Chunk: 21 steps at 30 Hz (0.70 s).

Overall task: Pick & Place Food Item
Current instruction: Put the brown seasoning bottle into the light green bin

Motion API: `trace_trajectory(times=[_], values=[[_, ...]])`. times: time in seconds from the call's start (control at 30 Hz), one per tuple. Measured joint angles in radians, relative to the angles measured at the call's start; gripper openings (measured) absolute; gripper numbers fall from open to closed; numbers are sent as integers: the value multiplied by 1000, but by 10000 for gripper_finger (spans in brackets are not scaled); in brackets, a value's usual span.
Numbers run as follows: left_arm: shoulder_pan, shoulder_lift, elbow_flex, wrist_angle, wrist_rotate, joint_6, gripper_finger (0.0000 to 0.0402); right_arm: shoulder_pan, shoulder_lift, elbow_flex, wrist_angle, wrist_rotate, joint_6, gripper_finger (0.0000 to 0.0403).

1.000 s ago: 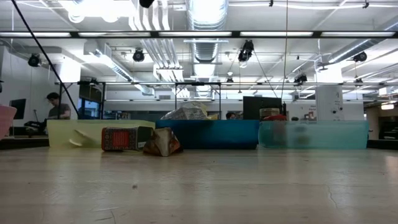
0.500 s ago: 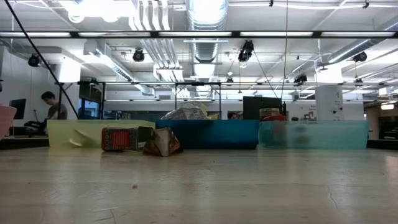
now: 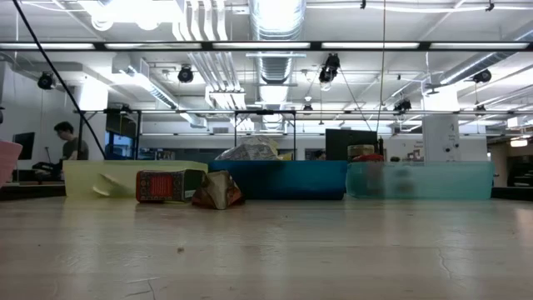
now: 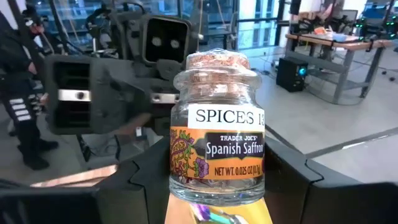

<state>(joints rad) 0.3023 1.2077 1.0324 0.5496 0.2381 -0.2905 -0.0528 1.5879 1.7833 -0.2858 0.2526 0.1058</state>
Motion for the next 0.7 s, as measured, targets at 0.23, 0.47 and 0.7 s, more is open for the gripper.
trace_trajectory(times=[0.23,0.47,0.7], values=[[-1,41,46,1,69,0,274,1,0,-17,34,-27,19,187],[0,55,54,5,84,-24,275,7,0,-21,38,-67,13,187],[-3,90,71,13,87,-60,276,8,25,-24,64,-104,7,187]])
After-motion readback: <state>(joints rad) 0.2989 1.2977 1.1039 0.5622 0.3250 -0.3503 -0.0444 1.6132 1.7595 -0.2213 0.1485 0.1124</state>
